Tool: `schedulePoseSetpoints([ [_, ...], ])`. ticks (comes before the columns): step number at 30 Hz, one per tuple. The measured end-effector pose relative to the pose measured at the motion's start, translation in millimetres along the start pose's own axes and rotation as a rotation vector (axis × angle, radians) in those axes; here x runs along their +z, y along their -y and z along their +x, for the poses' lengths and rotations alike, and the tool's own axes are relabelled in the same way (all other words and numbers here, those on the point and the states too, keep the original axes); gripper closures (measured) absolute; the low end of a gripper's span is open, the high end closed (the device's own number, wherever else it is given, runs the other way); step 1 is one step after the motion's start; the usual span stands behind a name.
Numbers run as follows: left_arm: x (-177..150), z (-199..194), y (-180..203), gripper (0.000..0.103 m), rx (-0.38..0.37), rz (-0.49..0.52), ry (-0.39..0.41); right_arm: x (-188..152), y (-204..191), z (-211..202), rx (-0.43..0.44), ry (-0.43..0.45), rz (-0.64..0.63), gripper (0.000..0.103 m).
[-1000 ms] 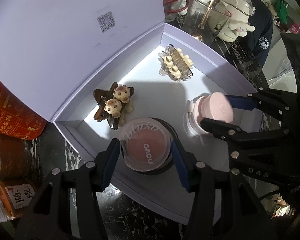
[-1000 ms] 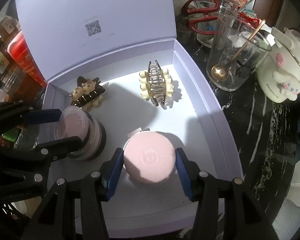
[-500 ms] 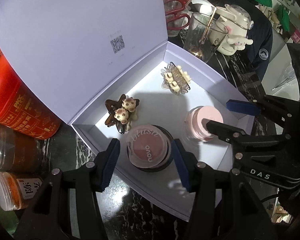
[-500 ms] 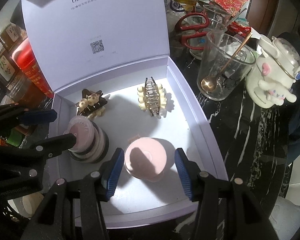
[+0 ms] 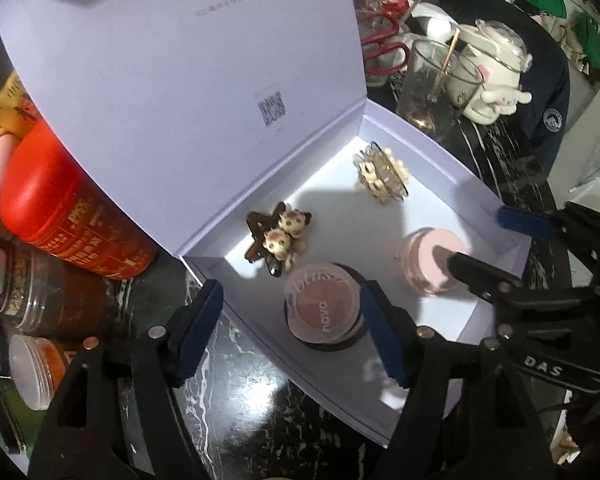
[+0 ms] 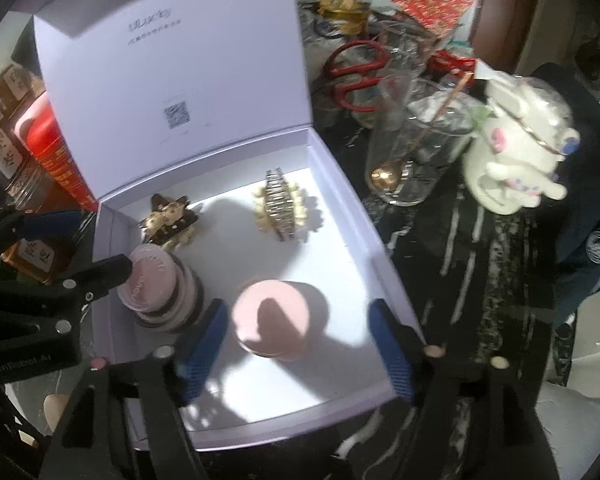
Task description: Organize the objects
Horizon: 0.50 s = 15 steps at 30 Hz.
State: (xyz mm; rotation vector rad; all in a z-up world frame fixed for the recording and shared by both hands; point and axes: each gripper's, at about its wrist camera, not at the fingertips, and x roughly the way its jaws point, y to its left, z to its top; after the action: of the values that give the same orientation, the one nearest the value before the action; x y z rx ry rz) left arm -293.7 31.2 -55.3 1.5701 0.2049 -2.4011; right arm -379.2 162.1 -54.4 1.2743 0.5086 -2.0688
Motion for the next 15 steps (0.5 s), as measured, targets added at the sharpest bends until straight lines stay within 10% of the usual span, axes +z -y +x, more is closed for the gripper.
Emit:
schedulePoseSetpoints([
  [15, 1.3, -28.9, 22.0, 0.020, -0.004, 0.061, 0.075, -17.9, 23.3, -44.7, -0.072, 0.044, 0.074, 0.018],
])
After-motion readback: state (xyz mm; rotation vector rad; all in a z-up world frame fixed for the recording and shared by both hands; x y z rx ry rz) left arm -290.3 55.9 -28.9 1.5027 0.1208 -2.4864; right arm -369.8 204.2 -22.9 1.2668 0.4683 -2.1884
